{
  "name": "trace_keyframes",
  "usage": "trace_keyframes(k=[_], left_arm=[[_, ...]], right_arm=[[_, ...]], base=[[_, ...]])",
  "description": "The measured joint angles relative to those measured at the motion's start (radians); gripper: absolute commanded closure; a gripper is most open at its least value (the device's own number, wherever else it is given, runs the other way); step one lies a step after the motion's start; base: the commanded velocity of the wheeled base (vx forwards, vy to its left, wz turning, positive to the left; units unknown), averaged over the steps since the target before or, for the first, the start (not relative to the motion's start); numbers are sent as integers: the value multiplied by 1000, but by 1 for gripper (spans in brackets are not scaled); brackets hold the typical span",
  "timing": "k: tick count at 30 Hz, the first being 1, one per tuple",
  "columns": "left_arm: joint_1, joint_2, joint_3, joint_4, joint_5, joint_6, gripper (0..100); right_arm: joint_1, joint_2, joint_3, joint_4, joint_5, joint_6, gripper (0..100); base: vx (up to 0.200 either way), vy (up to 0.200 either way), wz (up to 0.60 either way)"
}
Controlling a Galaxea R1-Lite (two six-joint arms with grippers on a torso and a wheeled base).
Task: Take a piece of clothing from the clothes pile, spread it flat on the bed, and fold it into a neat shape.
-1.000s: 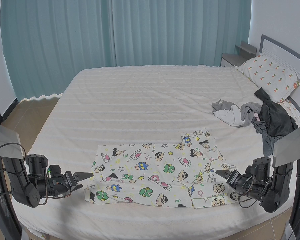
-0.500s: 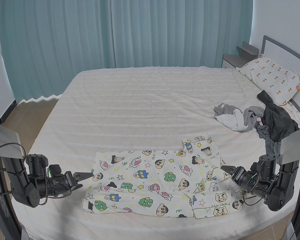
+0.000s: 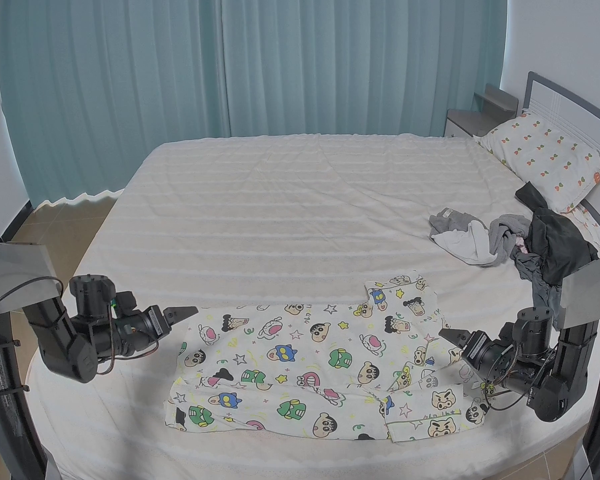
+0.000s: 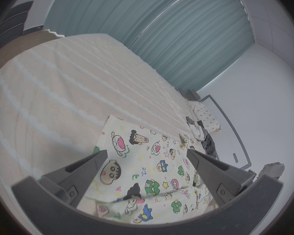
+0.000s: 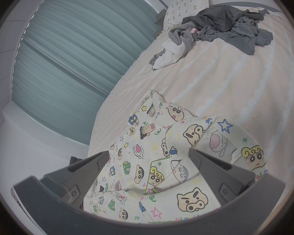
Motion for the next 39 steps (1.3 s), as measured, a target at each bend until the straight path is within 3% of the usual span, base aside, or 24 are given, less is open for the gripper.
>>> trace_keyframes(k=[8, 12, 19, 39], left_arm=[[-21, 95, -327, 331, 27, 215, 0], [-26, 170, -447, 430, 57, 316, 0], [-27, 269, -569, 453, 144, 351, 0], [-57, 350, -692, 560, 147, 354, 0]], right_arm=[[12, 4, -1, 0, 18, -3, 0], [19, 13, -2, 0, 39, -4, 0], [28, 23, 1, 0, 48, -4, 0], [35, 25, 2, 0, 49, -4, 0]], base=[[0, 0, 0], [0, 0, 0], [0, 0, 0], [0, 0, 0]])
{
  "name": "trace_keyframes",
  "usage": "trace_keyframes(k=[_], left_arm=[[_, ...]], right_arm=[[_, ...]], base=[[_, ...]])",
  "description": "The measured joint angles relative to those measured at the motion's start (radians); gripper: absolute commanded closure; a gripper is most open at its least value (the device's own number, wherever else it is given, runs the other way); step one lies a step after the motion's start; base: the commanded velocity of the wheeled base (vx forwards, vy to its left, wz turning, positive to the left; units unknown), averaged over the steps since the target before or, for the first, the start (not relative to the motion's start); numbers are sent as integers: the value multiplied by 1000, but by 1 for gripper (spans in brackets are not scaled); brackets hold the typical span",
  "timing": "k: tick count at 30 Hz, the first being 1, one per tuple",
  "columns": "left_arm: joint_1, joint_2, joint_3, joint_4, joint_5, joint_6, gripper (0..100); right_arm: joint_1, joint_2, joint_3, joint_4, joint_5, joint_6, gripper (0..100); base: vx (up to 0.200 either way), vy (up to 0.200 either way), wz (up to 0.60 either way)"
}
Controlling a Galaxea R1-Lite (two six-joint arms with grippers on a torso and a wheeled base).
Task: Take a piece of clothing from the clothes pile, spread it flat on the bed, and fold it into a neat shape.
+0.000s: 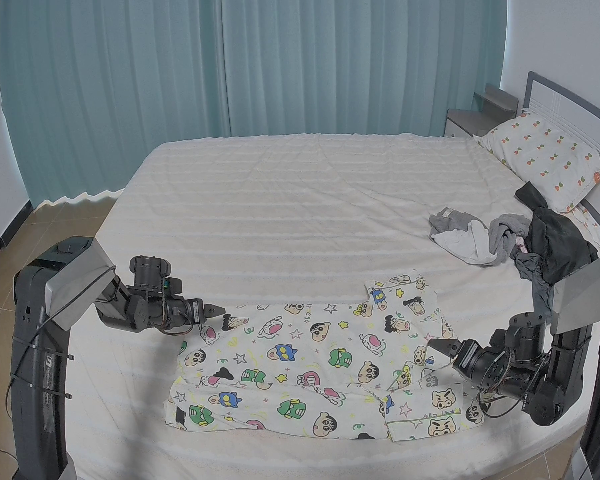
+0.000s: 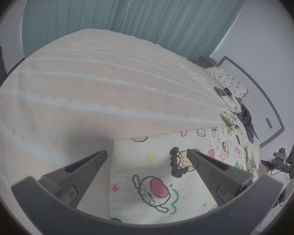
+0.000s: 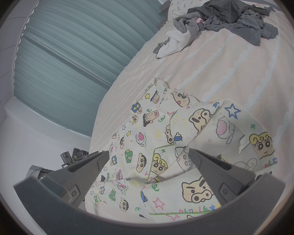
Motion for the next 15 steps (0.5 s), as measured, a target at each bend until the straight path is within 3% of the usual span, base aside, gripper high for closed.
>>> trace_keyframes(k=[1, 15], left_arm=[[-1, 2, -6, 3, 0, 0, 100], [-11, 10, -29, 39, 10, -1, 100]], right_arm=[[0, 0, 0, 0, 0, 0, 0], [-18, -2, -36, 0, -2, -16, 0]], base=[[0, 0, 0], [0, 0, 0]])
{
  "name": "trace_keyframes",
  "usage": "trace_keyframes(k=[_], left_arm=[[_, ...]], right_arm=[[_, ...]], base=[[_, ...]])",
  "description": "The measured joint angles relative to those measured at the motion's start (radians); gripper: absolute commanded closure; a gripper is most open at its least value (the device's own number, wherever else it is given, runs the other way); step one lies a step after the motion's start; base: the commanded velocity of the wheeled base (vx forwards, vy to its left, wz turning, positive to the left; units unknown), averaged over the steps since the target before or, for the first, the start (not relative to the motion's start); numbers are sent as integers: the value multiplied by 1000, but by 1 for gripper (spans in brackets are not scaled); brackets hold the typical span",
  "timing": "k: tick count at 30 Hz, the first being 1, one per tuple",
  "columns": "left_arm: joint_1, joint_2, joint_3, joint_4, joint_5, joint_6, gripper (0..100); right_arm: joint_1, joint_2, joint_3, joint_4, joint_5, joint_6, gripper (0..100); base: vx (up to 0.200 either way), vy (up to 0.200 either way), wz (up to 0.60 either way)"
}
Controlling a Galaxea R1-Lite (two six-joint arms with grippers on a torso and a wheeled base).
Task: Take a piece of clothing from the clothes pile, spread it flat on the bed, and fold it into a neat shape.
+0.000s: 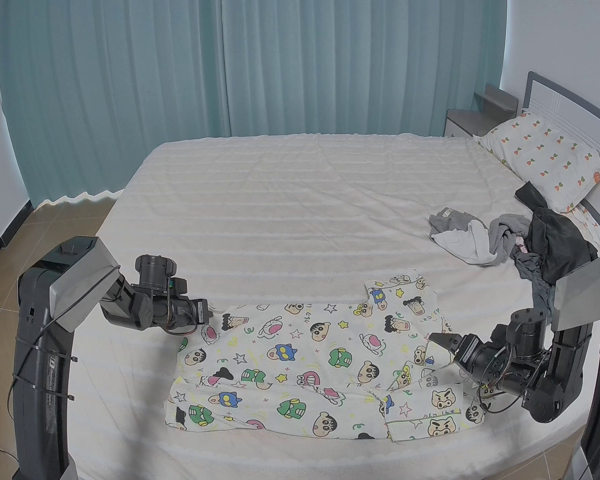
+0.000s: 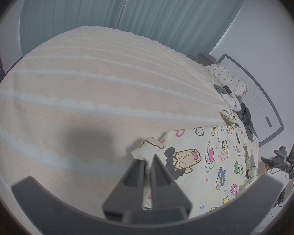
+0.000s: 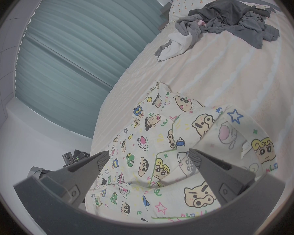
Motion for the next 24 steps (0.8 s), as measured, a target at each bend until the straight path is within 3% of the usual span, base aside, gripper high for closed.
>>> trace_keyframes(k=[6, 12, 24], left_arm=[[0, 2, -10, -40, 63, -26, 100], [-5, 2, -14, -106, 119, -86, 100], [-9, 0, -14, -148, 182, -117, 100]], right_arm=[[-49, 23, -137, 50, 16, -84, 0], [-83, 61, -337, 268, 26, -118, 0], [-145, 145, -777, 693, 30, -141, 0]], base=[[0, 0, 0], [0, 0, 0], [0, 0, 0]])
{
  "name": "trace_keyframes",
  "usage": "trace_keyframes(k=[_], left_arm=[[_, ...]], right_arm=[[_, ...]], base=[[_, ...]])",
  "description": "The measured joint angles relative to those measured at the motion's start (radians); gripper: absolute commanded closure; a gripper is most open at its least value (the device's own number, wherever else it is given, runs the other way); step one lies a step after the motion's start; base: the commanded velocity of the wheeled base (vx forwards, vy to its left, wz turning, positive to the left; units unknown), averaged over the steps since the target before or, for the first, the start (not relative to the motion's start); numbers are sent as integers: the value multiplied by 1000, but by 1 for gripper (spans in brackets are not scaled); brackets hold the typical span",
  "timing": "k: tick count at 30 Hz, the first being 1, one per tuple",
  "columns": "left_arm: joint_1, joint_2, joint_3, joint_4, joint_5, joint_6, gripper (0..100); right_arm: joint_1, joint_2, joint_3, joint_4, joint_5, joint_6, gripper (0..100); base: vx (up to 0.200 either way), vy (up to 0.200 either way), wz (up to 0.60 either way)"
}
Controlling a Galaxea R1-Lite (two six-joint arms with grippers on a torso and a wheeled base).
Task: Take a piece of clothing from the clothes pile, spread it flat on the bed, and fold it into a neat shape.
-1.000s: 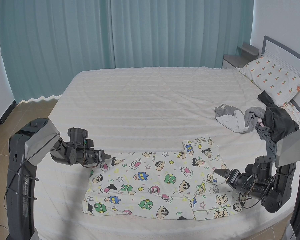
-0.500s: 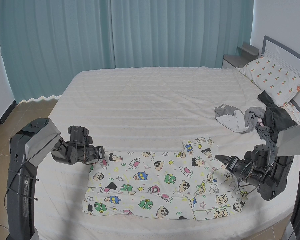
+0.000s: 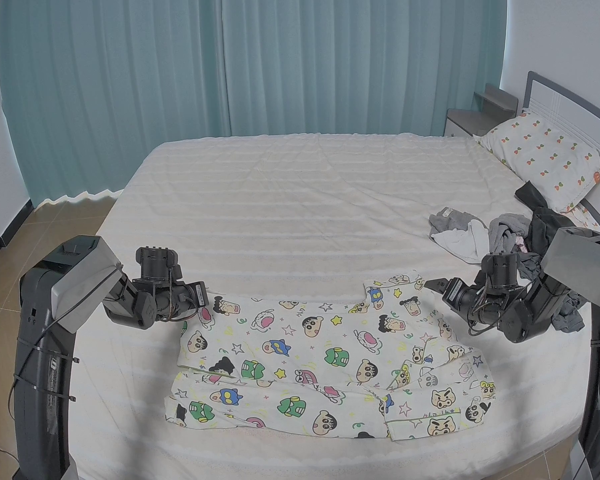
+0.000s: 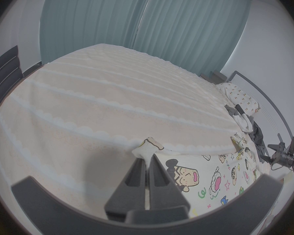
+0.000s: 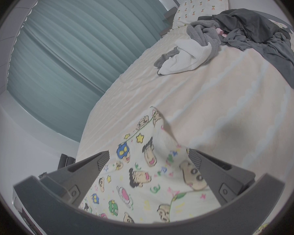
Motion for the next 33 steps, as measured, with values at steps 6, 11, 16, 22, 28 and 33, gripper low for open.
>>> trace_keyframes(k=[6, 11, 16, 22, 28, 33], left_arm=[[-10, -9, 11, -4, 16, -4, 100], [-21, -23, 45, -6, 32, -5, 100], [-33, -40, 69, -7, 38, -6, 100], [-45, -49, 72, -8, 70, -5, 100], [-49, -55, 71, -8, 73, -13, 100], [-49, -57, 74, -7, 73, -18, 100]], right_arm=[[-12, 84, -167, 97, 1, -36, 0], [-6, 148, -254, 149, 10, -52, 0], [4, 199, -341, 188, 15, -67, 0], [24, 254, -418, 193, 15, -69, 100], [31, 288, -446, 188, 13, -68, 100], [32, 303, -452, 163, 11, -64, 100]], base=[[0, 0, 0], [0, 0, 0], [0, 0, 0], [0, 0, 0], [0, 0, 0], [0, 0, 0]])
